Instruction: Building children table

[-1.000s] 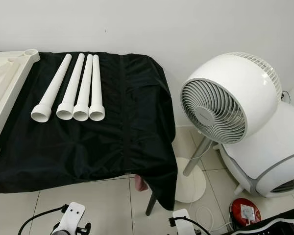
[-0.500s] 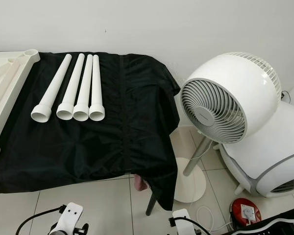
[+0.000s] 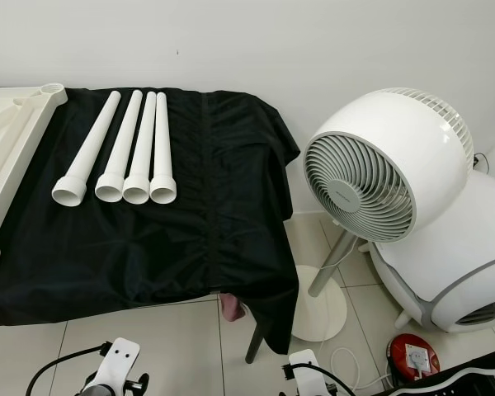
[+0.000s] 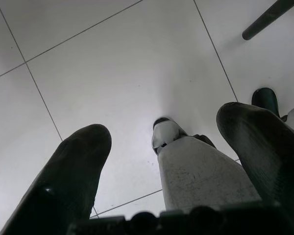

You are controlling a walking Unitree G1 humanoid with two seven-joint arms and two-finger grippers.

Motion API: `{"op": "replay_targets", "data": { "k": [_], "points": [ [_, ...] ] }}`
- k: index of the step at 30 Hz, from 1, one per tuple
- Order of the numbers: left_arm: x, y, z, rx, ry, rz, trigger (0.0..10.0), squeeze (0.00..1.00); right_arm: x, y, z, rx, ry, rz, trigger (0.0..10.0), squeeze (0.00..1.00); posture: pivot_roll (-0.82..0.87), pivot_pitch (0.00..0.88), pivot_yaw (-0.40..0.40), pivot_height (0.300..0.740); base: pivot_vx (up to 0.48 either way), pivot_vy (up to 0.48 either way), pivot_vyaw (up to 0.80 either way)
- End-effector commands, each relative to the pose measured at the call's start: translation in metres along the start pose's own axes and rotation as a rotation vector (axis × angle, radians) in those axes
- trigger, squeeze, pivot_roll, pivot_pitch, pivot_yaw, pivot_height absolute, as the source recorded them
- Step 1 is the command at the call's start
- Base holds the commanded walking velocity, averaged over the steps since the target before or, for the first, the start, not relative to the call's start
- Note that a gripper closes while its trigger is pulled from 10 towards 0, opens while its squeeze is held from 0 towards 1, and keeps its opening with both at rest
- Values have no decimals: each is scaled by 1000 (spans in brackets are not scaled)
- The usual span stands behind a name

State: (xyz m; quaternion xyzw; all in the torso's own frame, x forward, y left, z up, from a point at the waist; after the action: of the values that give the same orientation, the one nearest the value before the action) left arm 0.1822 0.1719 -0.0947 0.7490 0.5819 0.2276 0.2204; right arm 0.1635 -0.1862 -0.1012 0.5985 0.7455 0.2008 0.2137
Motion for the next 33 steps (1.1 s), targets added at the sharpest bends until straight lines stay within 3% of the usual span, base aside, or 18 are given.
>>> {"op": "replay_targets", "data": {
  "k": [1, 15, 23, 33],
  "points": [
    [-3, -6, -1, 27, -19, -11, 10000, 0, -1, -3, 0, 15, -5, 0, 10000, 0, 4, 0, -32, 740, 0, 0, 0],
    [-3, -2, 0, 21, -14, -13, 10000, 0, -4, 1, 0, 9, -13, -14, 10000, 0, 10, 0, -35, 740, 0, 0, 711],
    [-4, -5, 0, 37, -11, -26, 10000, 0, -7, 4, 1, -1, -24, -1, 10000, 0, 8, 0, -34, 740, 0, 0, 0],
    [-5, -16, -2, 74, -5, -31, 10000, 0, 1, -1, 0, 18, -19, -6, 10000, 0, 7, 0, -35, 740, 0, 0, 0]
  ]
}}
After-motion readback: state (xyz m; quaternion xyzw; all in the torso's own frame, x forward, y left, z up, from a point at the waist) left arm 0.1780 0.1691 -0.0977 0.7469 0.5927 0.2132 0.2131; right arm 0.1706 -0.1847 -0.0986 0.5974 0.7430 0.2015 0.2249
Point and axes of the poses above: a point about 5 cm out from each wrist's last joint towards the gripper, its own z axis pointing out of the wrist towards the gripper, its own y axis along the axis of the wrist's last joint, x = y × z, the point moved 1 cm from there along z, pointing out of the wrist towards the gripper, and after that the axes turned 3 degrees about z, right-handed, at the moved point
